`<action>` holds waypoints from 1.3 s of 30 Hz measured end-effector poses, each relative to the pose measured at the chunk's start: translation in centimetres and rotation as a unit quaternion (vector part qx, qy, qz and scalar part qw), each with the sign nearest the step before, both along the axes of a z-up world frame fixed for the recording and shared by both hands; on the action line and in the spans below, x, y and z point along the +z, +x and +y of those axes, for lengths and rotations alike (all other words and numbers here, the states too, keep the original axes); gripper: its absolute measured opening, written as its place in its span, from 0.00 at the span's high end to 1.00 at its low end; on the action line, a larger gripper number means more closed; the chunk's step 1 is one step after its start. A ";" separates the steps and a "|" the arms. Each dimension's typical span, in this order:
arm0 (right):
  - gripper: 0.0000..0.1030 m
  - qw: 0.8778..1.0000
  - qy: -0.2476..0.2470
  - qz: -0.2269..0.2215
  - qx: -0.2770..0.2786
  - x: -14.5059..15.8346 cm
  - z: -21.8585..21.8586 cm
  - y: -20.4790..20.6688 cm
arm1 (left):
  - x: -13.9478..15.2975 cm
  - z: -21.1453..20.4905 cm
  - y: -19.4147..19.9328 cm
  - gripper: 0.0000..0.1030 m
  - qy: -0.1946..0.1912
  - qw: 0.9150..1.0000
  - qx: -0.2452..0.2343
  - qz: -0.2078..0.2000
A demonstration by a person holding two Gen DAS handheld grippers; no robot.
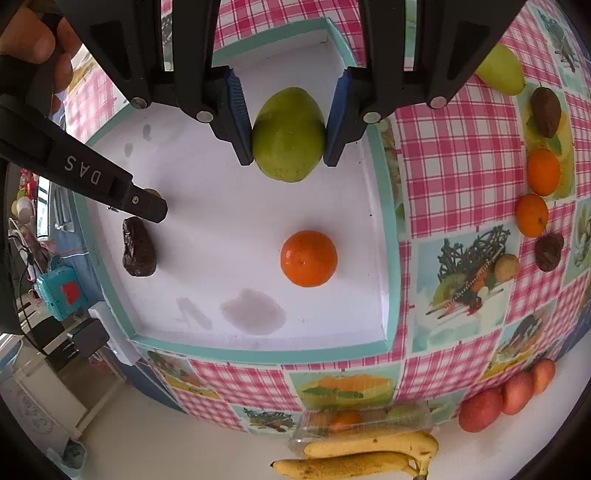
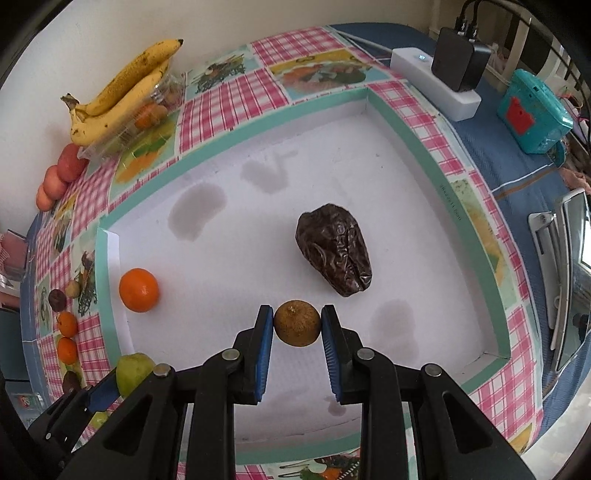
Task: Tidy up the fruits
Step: 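Carry the pear and brown fruit into the white tray while both tools open, then withdraw both open tools from the tray back toward the fruit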
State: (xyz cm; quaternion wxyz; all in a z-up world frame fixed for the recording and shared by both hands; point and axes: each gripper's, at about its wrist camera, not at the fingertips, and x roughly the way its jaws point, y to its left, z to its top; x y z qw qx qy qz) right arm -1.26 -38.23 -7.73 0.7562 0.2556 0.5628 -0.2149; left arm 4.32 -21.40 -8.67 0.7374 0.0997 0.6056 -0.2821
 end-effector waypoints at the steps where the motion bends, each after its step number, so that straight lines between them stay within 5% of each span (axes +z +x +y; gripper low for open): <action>1: 0.73 1.000 0.000 0.002 0.001 -0.1 0.0 0.0 | -0.2 -0.4 0.1 0.60 0.001 1.000 0.001 0.001; 21: 0.67 1.000 -0.001 0.011 -0.008 -0.5 0.0 0.1 | -1.1 -0.7 0.2 0.58 0.011 1.000 -0.006 -0.001; 31: 0.56 1.000 -0.021 -0.009 -0.010 1.5 -0.1 -0.4 | 1.0 -0.2 0.0 0.39 -0.005 1.000 -0.006 -0.022; 34: 0.30 0.999 -0.030 -0.012 -0.009 1.8 -0.1 -0.4 | 1.6 0.5 0.2 0.27 -0.005 0.999 0.005 -0.033; 39: 0.25 0.999 -0.031 -0.017 -0.012 2.1 -0.1 -0.5 | 2.4 2.3 1.3 0.10 -0.005 0.998 0.037 -0.049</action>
